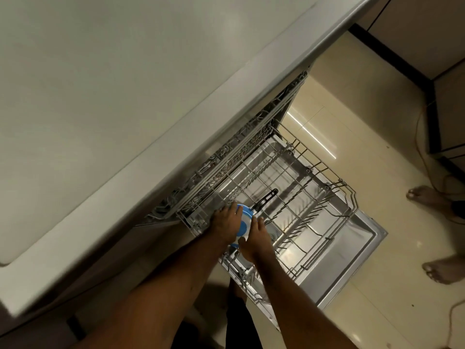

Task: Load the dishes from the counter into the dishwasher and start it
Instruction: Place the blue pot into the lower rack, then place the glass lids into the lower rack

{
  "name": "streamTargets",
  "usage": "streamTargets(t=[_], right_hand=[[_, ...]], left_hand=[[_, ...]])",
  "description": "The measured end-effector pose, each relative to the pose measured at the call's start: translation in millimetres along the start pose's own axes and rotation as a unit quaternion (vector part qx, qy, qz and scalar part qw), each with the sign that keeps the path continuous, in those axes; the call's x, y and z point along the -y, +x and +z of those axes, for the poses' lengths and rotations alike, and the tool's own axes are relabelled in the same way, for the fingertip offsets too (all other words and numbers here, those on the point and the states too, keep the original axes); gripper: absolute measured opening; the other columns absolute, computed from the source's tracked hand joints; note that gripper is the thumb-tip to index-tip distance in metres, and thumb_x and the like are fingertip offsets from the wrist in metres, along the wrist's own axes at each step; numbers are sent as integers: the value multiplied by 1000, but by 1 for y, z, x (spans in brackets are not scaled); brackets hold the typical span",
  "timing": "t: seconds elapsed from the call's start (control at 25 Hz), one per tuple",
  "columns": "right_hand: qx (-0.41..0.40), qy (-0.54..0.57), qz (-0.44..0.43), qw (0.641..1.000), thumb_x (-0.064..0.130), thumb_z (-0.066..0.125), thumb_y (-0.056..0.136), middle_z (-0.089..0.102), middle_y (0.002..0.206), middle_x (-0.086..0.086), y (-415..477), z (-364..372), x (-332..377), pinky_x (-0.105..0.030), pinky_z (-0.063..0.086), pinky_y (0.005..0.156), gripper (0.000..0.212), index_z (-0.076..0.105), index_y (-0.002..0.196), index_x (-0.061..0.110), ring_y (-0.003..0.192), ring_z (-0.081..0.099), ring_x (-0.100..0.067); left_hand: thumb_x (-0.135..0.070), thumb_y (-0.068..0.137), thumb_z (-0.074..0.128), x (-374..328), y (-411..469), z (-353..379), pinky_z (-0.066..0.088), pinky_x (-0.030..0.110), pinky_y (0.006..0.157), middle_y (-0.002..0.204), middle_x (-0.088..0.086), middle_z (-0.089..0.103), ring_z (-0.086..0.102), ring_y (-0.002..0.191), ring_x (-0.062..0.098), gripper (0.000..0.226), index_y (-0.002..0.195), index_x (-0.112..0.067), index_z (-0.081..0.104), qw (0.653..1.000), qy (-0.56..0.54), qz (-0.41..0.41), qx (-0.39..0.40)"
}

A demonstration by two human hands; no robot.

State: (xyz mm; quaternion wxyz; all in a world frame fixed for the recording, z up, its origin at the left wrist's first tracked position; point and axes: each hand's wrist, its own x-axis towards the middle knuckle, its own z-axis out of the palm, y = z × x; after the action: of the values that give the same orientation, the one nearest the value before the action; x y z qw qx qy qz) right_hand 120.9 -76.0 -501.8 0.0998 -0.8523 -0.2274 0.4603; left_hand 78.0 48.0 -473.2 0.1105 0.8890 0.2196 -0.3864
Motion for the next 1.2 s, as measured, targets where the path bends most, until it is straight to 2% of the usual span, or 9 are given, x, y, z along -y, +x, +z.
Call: streamTargets(t=[0.08,0.16,0.36,0.52,0.68,0.84,1.0,1.08,1.2], right_hand=[[-79,-71,-15,994,49,57,101,-4,174,-9,-24,-28,17,-51,14,129,92,2,167,15,161,2,-32],[-115,-111,-36,987,58,42,105,-16,172,-10,-45,-60,35,-52,-1,130,90,-8,165,15,160,-13,-31],[-234,-161,-89,955,65,29,106,-24,171,-10,-105,-145,67,-54,-14,127,88,-15,165,16,157,-25,-30],[-298,-150,-120,935,62,25,107,-22,172,-9,-160,-207,94,-57,-6,128,84,-13,165,16,158,-23,-28],[-344,-149,-147,915,59,28,106,-19,173,-9,-217,-249,128,-55,-4,129,84,-9,166,12,159,-20,-27],[-351,-155,-216,898,71,-2,100,-16,174,-9,-262,-275,168,-55,-3,129,89,-7,166,12,160,-18,-26],[-338,-182,-294,875,70,2,102,-21,173,-5,-277,-277,220,-53,-6,129,83,-9,166,19,159,-21,-24],[-326,-200,-326,864,67,12,106,-21,173,-4,-280,-268,251,-53,-4,129,79,-8,167,20,159,-19,-23],[-294,-232,-379,846,66,11,105,-12,174,-5,-288,-240,307,-51,-3,130,78,-1,168,21,161,-13,-23]], left_hand=[[-34,96,68,0,-22,-24,27,44,122,172,12,-3,13,157,33,98,164,-12,1,998,15,31,-57],[-36,101,59,1,-43,-52,22,44,125,172,11,-6,8,158,30,90,164,-14,-2,991,9,60,-122],[-25,105,51,-5,-114,-138,17,41,126,173,7,-7,5,159,26,81,165,-17,-3,973,17,95,-208],[-17,96,63,-13,-187,-215,13,42,127,172,7,-11,-2,159,25,95,164,-14,-2,965,16,127,-229],[-20,95,65,-14,-242,-260,20,44,127,173,10,2,6,159,27,92,164,-7,6,946,41,161,-277],[-22,98,62,11,-295,-295,11,42,129,172,10,3,5,159,26,86,164,-7,9,930,72,153,-326],[-31,93,70,65,-338,-304,10,41,127,172,11,1,7,159,27,99,164,-10,4,927,73,95,-357],[-35,93,72,94,-362,-300,15,42,127,172,10,-2,9,158,27,104,164,-11,1,937,49,55,-341],[-34,94,71,143,-409,-284,30,46,124,173,6,-4,20,156,29,100,165,-16,3,953,-33,-14,-301]])
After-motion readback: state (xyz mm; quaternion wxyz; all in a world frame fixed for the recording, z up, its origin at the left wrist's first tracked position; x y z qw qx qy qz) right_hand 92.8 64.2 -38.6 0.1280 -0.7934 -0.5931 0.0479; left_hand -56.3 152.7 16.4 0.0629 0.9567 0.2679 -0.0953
